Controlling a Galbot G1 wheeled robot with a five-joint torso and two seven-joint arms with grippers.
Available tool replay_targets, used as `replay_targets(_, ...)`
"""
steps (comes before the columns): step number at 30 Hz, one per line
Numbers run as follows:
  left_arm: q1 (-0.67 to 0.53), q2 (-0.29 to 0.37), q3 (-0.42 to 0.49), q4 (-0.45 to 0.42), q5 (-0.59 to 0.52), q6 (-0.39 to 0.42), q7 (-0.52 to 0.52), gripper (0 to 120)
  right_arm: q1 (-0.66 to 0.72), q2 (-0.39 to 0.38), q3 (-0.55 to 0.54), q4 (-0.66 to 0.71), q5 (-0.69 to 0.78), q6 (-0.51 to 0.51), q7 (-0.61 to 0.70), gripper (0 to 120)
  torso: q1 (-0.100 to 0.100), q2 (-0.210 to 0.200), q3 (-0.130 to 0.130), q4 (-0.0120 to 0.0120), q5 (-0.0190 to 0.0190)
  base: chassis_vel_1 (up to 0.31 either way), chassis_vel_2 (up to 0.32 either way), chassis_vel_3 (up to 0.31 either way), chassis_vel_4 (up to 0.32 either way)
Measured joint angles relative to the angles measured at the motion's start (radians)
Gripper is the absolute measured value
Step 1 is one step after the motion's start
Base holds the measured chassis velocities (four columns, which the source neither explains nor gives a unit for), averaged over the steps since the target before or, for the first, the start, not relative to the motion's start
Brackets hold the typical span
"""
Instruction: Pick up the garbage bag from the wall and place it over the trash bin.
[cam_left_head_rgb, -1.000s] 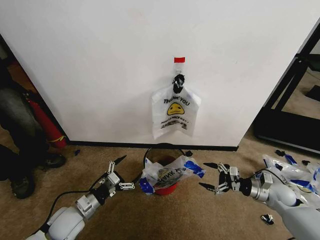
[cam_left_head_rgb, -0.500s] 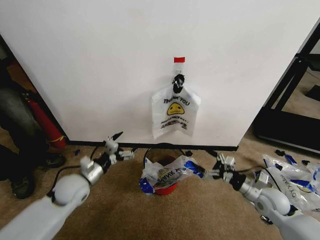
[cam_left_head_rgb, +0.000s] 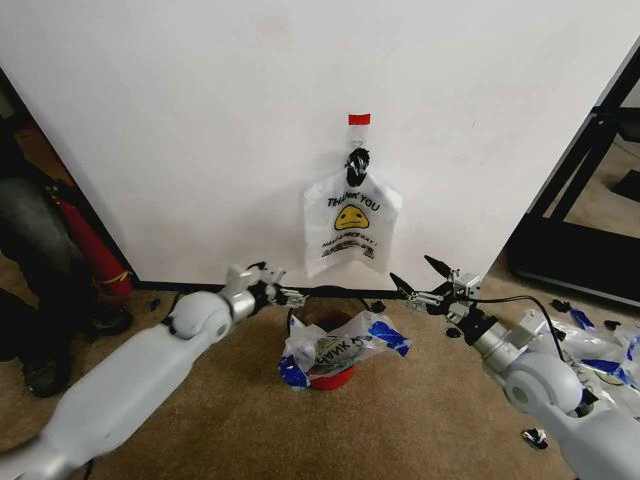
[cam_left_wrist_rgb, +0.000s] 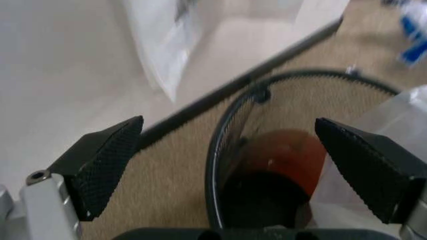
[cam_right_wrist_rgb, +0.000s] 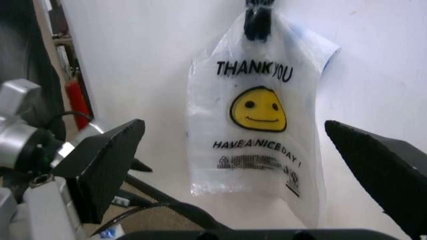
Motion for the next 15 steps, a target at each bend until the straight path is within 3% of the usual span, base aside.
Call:
replay_targets(8, -0.103, -0.069, 0.122, 0.108, 0.025, 0.116, -0.051, 100, -0.029, 0.003, 0.027, 0.017, -0.023, 0.000, 0.002, 100, 0.000, 0.000, 0.000, 0.0003, -0.0001, 0.000, 0.000, 0.000, 0.000)
replay_targets(15, -0.166, -0.107, 0.181, 0.133, 0.062, 0.207, -0.078, 98, -0.062, 0.013, 0.037, 0.023, -0.047, 0.002, 0.000, 100, 0.000, 0.000, 0.000, 0.0004, 0.0000, 0.000, 0.000, 0.000, 0.000)
